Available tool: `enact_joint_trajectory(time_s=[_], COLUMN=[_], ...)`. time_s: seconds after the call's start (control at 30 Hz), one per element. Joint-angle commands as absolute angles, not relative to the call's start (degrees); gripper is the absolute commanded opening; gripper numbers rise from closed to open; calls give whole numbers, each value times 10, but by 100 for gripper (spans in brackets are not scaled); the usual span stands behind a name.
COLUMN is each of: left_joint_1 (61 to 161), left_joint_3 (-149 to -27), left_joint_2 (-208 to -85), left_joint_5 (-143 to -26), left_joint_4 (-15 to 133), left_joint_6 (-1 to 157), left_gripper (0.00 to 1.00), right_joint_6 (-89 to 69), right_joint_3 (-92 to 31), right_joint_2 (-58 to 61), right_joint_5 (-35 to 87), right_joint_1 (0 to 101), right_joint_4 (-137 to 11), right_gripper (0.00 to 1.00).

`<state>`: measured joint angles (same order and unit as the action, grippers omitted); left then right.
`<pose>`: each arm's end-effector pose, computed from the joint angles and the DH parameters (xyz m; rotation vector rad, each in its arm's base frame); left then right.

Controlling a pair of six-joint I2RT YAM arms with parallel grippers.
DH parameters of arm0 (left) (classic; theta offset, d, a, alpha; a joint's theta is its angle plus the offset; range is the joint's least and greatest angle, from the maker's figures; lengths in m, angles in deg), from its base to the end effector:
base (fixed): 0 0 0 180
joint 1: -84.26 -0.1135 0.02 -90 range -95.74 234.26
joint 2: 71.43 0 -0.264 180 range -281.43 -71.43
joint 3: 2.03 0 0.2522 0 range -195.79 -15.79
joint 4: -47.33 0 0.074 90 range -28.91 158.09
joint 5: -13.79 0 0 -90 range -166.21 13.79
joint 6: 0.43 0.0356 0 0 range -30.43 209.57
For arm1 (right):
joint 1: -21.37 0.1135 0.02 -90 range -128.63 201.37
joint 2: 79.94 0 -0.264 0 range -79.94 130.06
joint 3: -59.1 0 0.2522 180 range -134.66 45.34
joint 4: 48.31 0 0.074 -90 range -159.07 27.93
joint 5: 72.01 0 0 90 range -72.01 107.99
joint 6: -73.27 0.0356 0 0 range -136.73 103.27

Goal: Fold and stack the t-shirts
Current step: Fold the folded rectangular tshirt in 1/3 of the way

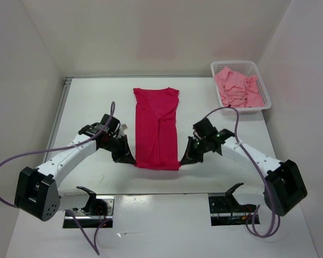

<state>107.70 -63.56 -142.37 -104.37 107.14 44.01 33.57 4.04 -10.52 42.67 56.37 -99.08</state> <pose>0.1951 -0.1029 0.2233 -0.4373 2.9518 -0.9257 0.1686 0.1362 0.2016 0.2535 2.9645 0.9222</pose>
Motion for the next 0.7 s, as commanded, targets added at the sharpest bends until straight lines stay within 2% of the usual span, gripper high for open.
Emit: enact_joint_trajectory(time_s=[0.0, 0.1, 0.33, 0.67], left_joint_1=[1027, 991, 972, 947], left_joint_3=[-675, -695, -818, -966], left_joint_2=[-1440, -1472, -1632, -1793], left_joint_5=[-1028, -1005, -931, -897], left_joint_4=[1044, 1000, 931, 881], left_joint_6=[429, 431, 466, 476], left_gripper=[0, 0, 0, 0], right_joint_6=[233, 186, 156, 116], right_joint_3=[-54, -127, -269, -412], right_joint_2=[-48, 8, 170, 331], right_joint_5=[387, 370, 346, 334], right_joint_1=[499, 481, 433, 390], right_joint_4=[-1018, -1000, -937, -931], right_gripper=[0, 0, 0, 0])
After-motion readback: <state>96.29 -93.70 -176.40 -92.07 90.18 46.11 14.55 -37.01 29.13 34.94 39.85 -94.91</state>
